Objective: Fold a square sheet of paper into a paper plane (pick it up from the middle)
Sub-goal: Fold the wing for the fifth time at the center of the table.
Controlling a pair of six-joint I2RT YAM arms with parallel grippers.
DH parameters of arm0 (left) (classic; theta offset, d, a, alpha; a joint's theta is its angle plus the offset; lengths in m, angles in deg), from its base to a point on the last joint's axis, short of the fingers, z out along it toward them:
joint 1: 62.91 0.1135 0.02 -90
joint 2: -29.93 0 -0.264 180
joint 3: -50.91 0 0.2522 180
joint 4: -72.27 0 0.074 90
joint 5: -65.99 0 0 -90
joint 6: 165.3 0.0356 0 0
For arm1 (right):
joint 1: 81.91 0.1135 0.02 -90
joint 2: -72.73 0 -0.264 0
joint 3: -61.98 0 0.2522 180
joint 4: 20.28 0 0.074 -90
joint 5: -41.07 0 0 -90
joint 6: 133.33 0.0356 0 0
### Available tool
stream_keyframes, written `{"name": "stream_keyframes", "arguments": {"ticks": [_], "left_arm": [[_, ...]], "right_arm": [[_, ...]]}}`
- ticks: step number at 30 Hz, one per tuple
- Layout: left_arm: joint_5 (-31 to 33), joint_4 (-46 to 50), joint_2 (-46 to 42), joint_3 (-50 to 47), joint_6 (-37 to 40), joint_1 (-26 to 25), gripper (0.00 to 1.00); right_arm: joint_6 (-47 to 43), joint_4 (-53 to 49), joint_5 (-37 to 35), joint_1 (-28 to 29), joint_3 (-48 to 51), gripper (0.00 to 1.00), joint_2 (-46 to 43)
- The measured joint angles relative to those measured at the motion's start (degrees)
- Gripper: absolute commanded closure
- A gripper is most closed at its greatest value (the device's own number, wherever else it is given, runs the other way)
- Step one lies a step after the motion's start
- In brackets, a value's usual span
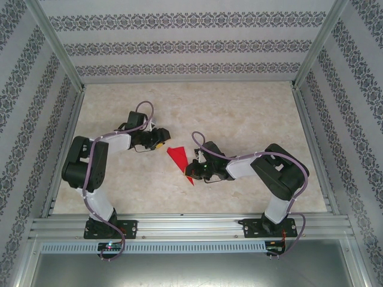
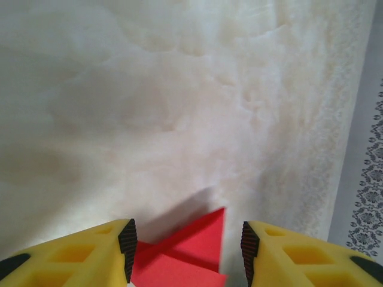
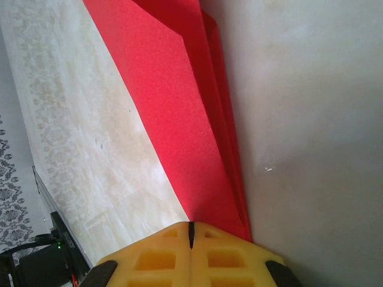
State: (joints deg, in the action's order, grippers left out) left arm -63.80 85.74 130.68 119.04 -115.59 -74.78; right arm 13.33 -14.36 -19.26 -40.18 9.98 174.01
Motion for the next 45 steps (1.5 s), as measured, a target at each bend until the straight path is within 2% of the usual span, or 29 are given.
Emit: {"name": "stream_keyframes", "arguments": {"ticks": [5, 8, 12, 21, 34, 45], "left_arm": [[1.4, 0.0, -5.9, -1.0, -0.5, -6.3, 0.55], [2.2, -0.6, -5.1, -2.3, -1.4, -12.2, 0.56], [3.0, -1.1, -1.6, -4.5, -3.3, -16.3, 0.57], [4.3, -1.8, 1.6, -5.2, -4.5, -16.5, 0.57], [4.8, -1.1, 2.6, -3.9, -4.5, -16.5, 0.59], [4.9, -0.4, 3.1, -3.2, -4.8, -16.5, 0.59]], "right_arm": [[0.3, -0.3, 0.0, 0.0, -0.2, 1.00, 0.0], [0.6, -0.3, -0.1, 0.0, -0.2, 1.00, 0.0], [0.9, -0.2, -0.1, 0.0, -0.2, 1.00, 0.0], [2.0, 0.2, -0.2, 0.0, 0.1, 1.00, -0.4], [0.4, -5.6, 1.2, 0.2, -0.5, 1.00, -2.8], [0.2, -3.3, 1.0, 0.1, 9.2, 1.00, -9.7]]}}
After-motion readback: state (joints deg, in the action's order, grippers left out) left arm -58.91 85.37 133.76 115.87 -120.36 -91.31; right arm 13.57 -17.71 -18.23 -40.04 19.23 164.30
